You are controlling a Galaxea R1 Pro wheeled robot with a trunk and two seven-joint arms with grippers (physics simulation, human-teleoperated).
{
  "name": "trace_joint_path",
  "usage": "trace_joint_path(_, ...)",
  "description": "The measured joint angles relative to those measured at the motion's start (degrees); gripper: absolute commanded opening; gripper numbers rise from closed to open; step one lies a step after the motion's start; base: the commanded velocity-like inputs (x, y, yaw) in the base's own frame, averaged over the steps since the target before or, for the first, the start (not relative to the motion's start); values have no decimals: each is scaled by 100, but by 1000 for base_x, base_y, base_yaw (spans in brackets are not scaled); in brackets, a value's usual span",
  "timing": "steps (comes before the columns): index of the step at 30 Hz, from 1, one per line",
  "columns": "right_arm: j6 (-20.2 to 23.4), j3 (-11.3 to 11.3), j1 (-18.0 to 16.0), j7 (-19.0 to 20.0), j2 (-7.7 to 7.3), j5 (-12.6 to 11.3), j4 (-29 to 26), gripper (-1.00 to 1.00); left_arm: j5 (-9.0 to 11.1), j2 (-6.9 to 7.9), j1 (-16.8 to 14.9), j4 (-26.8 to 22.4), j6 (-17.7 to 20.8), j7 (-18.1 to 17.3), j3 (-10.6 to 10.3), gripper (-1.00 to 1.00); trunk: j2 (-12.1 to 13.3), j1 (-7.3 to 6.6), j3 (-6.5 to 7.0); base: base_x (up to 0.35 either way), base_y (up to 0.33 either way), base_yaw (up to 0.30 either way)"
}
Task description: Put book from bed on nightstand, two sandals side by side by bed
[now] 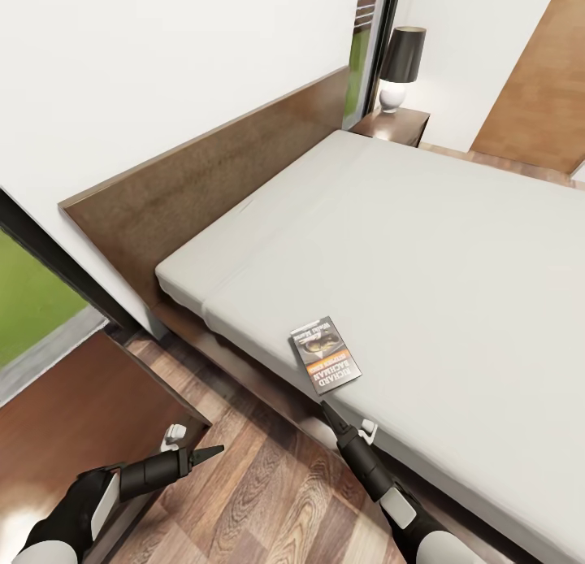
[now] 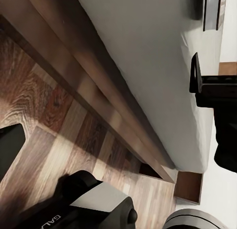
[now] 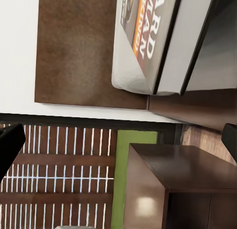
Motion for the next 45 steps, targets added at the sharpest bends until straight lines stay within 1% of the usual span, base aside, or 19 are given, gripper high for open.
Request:
trace_joint_path(8, 0, -2, 0, 0, 0, 0, -2, 100, 6, 0, 0, -1, 0, 0, 0, 100, 0, 0, 0, 0, 81, 0)
trace_joint_path(30, -4, -9, 0, -1, 0, 0, -2, 100, 5, 0, 0, 0, 0, 0, 0, 100, 0, 0, 0, 23, 16, 0)
trace_joint_path(34, -77, -9, 0, -8, 0, -1, -3, 100, 3, 0, 0, 0, 0, 0, 0, 100, 0, 0, 0, 0, 0, 0)
trace_joint_path(45, -95, -11, 0, -69, 0, -5, 9, 100, 2, 0, 0, 0, 0, 0, 0, 100, 0, 0, 0, 0, 0, 0)
